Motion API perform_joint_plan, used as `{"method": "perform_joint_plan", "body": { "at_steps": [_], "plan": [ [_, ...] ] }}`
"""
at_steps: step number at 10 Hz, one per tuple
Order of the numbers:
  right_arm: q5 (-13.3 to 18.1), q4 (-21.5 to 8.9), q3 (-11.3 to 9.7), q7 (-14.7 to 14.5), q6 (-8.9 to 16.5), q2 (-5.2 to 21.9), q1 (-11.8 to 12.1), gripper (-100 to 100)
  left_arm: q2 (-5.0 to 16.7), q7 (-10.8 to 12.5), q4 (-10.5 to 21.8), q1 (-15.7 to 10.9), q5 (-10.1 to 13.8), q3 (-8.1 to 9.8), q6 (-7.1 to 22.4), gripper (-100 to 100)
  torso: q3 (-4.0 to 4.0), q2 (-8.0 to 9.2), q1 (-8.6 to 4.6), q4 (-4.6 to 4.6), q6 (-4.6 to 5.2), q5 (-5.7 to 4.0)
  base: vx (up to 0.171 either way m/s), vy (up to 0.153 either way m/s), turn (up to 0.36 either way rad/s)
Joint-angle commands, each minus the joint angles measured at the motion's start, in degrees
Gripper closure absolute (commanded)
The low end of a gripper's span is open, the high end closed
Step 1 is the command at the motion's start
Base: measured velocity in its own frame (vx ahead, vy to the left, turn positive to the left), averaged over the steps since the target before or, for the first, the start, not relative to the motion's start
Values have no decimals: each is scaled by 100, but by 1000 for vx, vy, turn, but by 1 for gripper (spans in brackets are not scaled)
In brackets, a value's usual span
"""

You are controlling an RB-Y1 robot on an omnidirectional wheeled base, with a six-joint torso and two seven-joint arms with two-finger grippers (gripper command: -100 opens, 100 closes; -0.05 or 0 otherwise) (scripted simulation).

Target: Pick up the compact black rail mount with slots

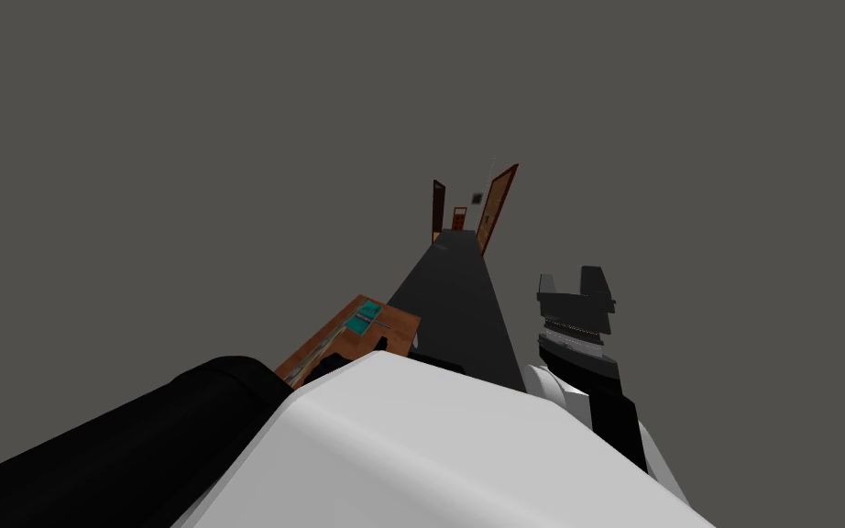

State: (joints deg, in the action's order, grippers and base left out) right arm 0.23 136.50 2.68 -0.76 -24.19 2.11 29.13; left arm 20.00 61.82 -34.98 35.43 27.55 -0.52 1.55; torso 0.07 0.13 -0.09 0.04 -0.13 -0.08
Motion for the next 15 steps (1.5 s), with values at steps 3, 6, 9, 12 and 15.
{"method": "perform_joint_plan", "body": {
  "at_steps": [3, 6, 9, 12, 15],
  "plan": [
    [0, 0, 0, 0, 0, 0, 0, 0, -1, -1, -1, -1, 0, 0, 0, 100, 1, 2, -3, 0, -1, -2, 0, 0, 0],
    [0, 0, -1, 0, 0, -1, 0, 0, 15, -269, -46, -201, -89, 314, 294, 100, 12, 18, -2, 8, 5, 0, -46, -39, 35],
    [0, 0, -1, 0, 0, -1, -1, 0, 58, -528, -32, -442, -141, 622, 561, 100, 27, 45, 2, 12, 3, 2, -80, -60, 25],
    [0, 0, -1, 0, 0, -1, -1, 0, 146, -1048, -2, -924, -246, 1203, 1077, 100, 28, 46, 14, 12, 3, 13, -87, -69, 52],
    [0, 0, -1, 0, 0, -1, -1, 0, 190, -1307, 12, -1165, -298, 1546, 1364, 100, 23, 36, 37, 11, 4, 17, -53, -40, 26]
  ]
}}
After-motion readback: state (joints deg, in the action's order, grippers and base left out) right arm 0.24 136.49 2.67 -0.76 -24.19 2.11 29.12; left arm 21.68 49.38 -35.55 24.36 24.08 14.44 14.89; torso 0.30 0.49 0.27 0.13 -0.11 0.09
